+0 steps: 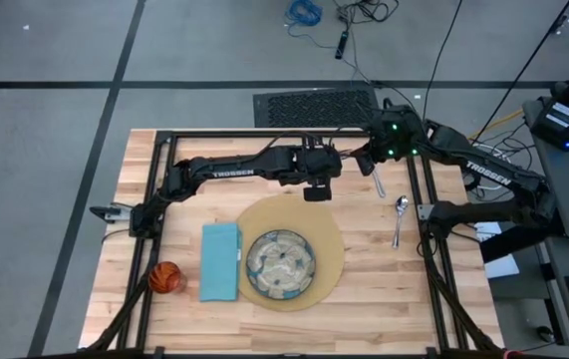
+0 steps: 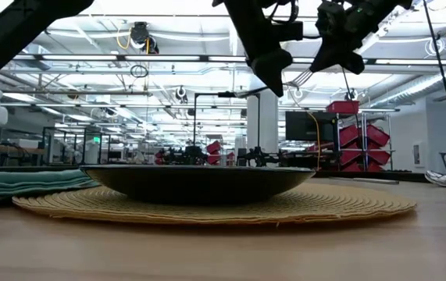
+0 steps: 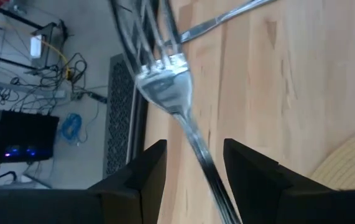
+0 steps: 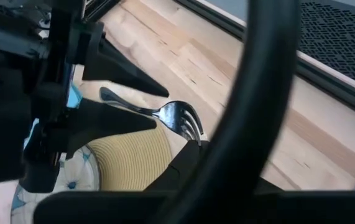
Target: Set table place
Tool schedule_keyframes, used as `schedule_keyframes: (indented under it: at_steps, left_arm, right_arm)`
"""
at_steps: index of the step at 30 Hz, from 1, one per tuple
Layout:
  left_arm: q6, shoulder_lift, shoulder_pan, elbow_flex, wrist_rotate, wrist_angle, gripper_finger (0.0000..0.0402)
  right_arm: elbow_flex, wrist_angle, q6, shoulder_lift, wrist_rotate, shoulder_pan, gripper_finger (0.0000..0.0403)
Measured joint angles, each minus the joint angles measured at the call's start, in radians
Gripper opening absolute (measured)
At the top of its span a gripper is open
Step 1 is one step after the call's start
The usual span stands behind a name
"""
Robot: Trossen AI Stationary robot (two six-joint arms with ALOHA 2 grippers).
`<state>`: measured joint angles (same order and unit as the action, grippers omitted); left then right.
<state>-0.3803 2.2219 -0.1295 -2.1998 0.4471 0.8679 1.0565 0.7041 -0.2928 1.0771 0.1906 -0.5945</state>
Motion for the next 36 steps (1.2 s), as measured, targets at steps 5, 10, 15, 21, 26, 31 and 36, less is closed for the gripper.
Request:
schedule_keyframes:
  at_steps: [5, 10, 15, 21, 26, 31, 36]
  left_arm:
    - [0.008, 0.0, 0.0, 0.0, 0.017, -0.005, 0.0145]
    - [0.041, 0.0, 0.001, 0.0, 0.039, -0.048, 0.0145]
    - [0.061, 0.0, 0.001, 0.0, 0.121, -0.047, 0.0145]
    - [0.061, 0.0, 0.001, 0.0, 0.215, -0.047, 0.0145]
    - [0.07, 0.0, 0.001, 0.0, 0.216, -0.048, 0.0145]
    - [0.088, 0.0, 0.001, 0.0, 0.196, -0.048, 0.0145]
    - [0.083, 0.0, 0.005, 0.0, 0.193, -0.047, 0.0131]
  right_arm:
    - [0.0, -0.005, 0.006, 0.0, 0.0, 0.0, 0.0]
    - [0.0, -0.063, -0.009, 0.013, -0.012, 0.0, 0.0]
    - [0.0, -0.107, -0.034, 0.033, -0.018, 0.0, 0.0]
    - [0.0, -0.111, -0.035, 0.043, -0.059, 0.0, 0.0]
    - [0.0, -0.127, -0.035, 0.043, -0.059, 0.001, 0.0]
    - [0.0, -0.127, -0.035, 0.043, -0.056, 0.0, 0.0]
    - [0.0, -0.126, -0.035, 0.043, -0.054, 0.001, 0.0]
